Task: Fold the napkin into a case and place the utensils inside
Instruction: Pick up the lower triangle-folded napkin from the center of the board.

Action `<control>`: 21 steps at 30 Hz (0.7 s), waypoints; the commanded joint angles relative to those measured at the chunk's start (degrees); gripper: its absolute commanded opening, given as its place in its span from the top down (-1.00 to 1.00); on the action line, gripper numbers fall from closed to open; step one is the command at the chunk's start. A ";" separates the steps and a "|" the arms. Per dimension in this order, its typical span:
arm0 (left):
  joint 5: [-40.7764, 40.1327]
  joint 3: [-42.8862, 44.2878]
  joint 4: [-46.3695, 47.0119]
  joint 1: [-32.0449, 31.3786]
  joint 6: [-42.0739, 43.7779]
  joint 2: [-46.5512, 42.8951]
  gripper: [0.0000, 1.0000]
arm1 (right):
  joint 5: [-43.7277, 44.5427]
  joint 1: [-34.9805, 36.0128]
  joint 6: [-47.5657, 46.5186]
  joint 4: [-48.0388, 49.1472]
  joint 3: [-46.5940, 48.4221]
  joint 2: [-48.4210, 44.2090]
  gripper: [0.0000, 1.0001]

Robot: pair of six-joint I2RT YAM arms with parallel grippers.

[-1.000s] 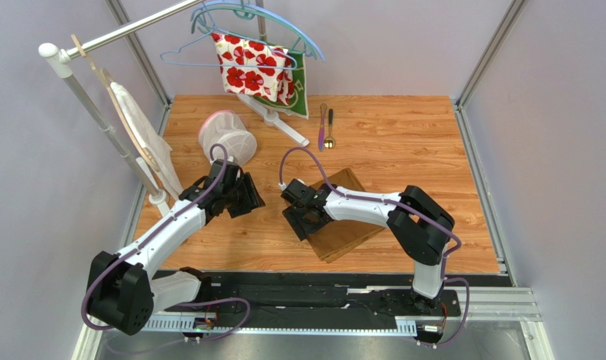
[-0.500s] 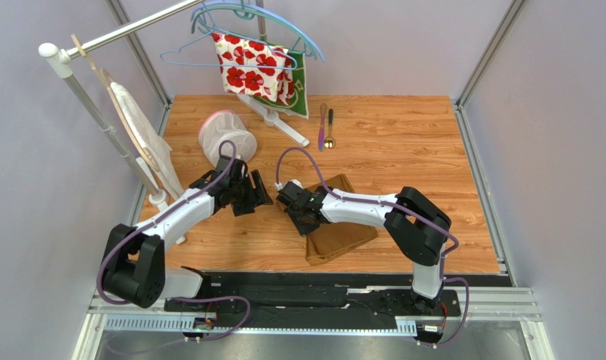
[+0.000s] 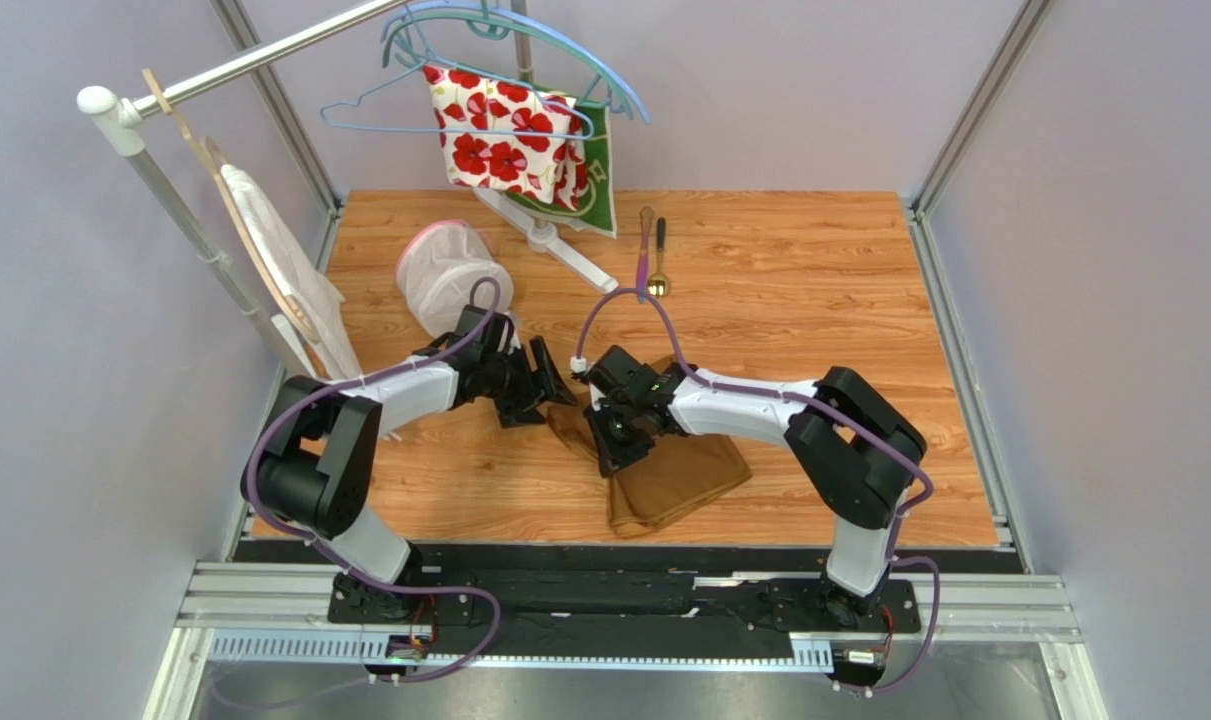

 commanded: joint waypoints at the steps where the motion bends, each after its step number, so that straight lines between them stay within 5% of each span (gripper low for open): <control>1: 2.44 1.96 4.87 -0.12 -2.34 0.18 -0.56 | -12.60 -3.87 2.95 8.05 -3.97 -4.00 1.00; 13: -9.69 0.03 -5.83 -0.47 0.82 -18.34 -0.52 | -35.53 -15.56 11.57 23.95 -13.98 -8.58 1.00; 21: -0.55 -0.40 -6.46 -2.75 -5.84 -16.25 -0.51 | -41.35 -18.12 20.69 40.91 -20.13 -6.29 1.00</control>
